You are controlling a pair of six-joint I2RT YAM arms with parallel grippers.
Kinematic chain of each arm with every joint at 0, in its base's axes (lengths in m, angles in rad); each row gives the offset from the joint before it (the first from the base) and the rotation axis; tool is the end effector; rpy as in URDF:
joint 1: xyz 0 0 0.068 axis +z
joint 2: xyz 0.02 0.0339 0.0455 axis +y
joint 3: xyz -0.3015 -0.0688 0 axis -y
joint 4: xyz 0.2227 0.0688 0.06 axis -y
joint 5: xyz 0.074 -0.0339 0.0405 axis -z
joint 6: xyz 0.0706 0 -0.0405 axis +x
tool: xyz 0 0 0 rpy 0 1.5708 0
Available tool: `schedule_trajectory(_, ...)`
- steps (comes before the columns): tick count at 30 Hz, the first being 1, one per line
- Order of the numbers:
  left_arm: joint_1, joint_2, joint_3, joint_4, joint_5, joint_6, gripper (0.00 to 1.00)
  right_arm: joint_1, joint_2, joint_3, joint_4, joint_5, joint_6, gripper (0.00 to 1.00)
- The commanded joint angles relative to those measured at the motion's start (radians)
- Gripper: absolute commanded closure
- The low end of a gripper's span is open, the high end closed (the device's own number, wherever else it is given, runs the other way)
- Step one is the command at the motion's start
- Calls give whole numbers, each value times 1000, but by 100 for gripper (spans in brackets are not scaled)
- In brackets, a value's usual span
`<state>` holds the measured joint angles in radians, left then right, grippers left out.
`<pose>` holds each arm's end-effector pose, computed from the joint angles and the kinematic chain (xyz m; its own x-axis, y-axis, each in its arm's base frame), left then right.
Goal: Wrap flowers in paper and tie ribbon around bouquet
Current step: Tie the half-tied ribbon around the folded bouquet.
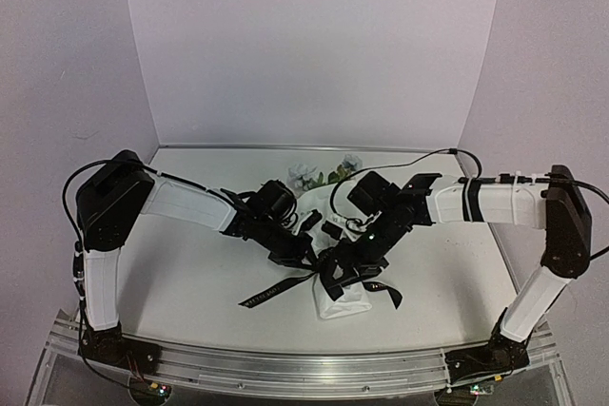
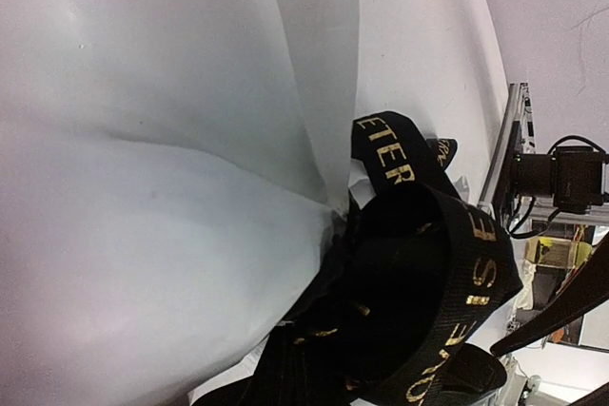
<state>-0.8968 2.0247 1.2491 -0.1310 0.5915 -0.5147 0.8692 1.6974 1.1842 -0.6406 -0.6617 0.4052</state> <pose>0.2407 -0.3644 0.1670 -0.8527 0.4127 -0.3204 0.5094 0.5201 -0.6856 0.1825 0.2832 0.2369 -0.8432 -0.5160 -0.1508 -0.4688 0.5686 0.6760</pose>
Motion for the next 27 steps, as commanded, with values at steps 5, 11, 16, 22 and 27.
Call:
schedule_trajectory(5,-4,-55,19,-12,41,52,100,12,-114,-107,27,150,-188,52)
schedule_trajectory(11,-3,-63,27,4,78,40,100,38,-136,-166,161,212,-231,49)
schedule_trajectory(16,-2,-72,24,30,114,14,100,58,-151,-217,272,250,-232,48)
schedule_trajectory(22,1,-84,27,37,123,1,100,69,-138,-217,278,261,-225,67)
schedule_trajectory(27,12,-96,13,40,101,-15,100,71,-168,-225,222,281,-234,86)
